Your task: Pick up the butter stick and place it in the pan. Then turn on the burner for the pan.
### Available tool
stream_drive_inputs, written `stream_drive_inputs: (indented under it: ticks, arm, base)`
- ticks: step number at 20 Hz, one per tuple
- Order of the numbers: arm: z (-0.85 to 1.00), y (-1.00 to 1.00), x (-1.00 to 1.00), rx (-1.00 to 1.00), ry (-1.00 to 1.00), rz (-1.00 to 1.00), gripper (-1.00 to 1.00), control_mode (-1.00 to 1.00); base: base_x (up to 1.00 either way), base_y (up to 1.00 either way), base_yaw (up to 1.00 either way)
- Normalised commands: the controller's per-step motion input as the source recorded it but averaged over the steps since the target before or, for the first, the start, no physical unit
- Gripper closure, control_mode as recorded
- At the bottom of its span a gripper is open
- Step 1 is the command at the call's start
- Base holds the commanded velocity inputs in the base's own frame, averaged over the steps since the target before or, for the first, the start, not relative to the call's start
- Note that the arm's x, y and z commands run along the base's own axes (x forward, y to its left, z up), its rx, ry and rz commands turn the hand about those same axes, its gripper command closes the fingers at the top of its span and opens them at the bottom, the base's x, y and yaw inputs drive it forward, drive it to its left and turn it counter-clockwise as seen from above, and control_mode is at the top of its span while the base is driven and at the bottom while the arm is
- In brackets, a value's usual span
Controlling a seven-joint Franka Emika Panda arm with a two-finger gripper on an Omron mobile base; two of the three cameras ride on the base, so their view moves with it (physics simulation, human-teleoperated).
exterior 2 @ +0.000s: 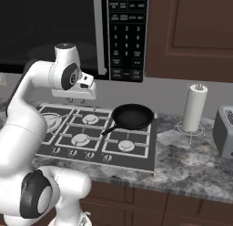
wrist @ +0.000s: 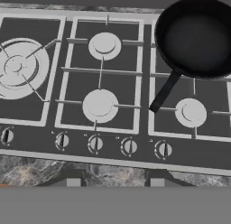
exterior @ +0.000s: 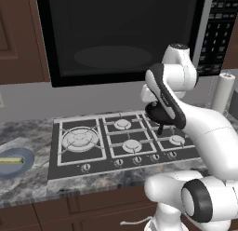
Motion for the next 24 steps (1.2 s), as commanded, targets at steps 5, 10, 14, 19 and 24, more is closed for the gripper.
stream_drive_inputs:
  ticks: [5,10,14,19,24]
  arm:
    - [-0.07,0.23,-0.08,0.00,0.00,0.00,-1.00,-1.00]
    - [-0.20,0.61,-0.31,0.00,0.00,0.04,-1.00,-1.00]
    - [-0.27,0.73,-0.43,-0.01,0.00,0.08,-1.00,-1.00]
    - [-0.21,0.80,-0.38,-0.01,0.06,0.12,-1.00,-1.00]
    - [-0.08,0.73,-0.19,0.00,0.14,0.17,-1.00,-1.00]
  base:
    - [0.00,0.00,0.00]
    - [0.00,0.00,0.00]
    - [0.00,0.00,0.00]
    - [0.00,0.00,0.00]
    - [0.00,0.00,0.00]
